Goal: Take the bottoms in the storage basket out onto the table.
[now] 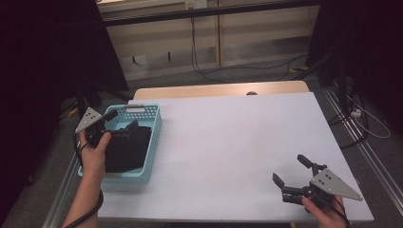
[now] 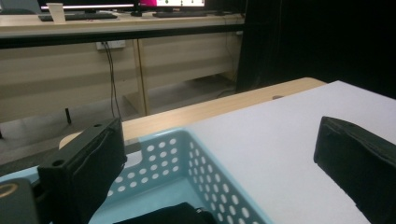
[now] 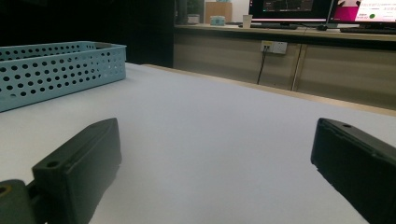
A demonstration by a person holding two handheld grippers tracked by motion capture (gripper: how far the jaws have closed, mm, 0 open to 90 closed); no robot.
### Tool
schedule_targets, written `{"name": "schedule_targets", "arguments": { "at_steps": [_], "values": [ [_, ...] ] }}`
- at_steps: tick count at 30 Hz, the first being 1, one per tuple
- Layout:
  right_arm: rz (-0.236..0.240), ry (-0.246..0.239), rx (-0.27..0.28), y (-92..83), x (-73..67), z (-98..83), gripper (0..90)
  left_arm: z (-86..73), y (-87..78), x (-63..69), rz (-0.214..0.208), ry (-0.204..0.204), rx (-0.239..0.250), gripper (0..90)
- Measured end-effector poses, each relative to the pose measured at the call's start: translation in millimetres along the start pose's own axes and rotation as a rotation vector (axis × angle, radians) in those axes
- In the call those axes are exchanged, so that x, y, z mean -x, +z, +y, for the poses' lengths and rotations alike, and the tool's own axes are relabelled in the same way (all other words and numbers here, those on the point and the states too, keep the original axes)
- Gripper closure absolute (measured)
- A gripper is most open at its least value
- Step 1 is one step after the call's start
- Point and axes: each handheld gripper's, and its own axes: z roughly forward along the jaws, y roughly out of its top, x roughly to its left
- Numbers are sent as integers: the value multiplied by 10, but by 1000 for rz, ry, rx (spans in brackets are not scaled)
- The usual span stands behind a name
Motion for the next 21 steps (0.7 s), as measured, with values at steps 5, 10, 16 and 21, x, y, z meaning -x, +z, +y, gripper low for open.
{"name": "schedule_targets", "arguments": {
  "at_steps": [5, 10, 16, 21],
  "values": [
    [-1, 0, -3, 4, -3, -3, 9, -79, 68, -121, 18, 4, -57, 22],
    [3, -1, -1, 4, -6, -1, 9, -156, 156, -222, 26, 14, -114, 23],
    [2, -1, -2, 6, -7, -5, 9, -288, 283, -326, 44, 3, -178, 22],
    [3, 3, -2, -1, -2, -8, 9, -398, 373, -378, 42, 4, -222, 23]
  ]
}}
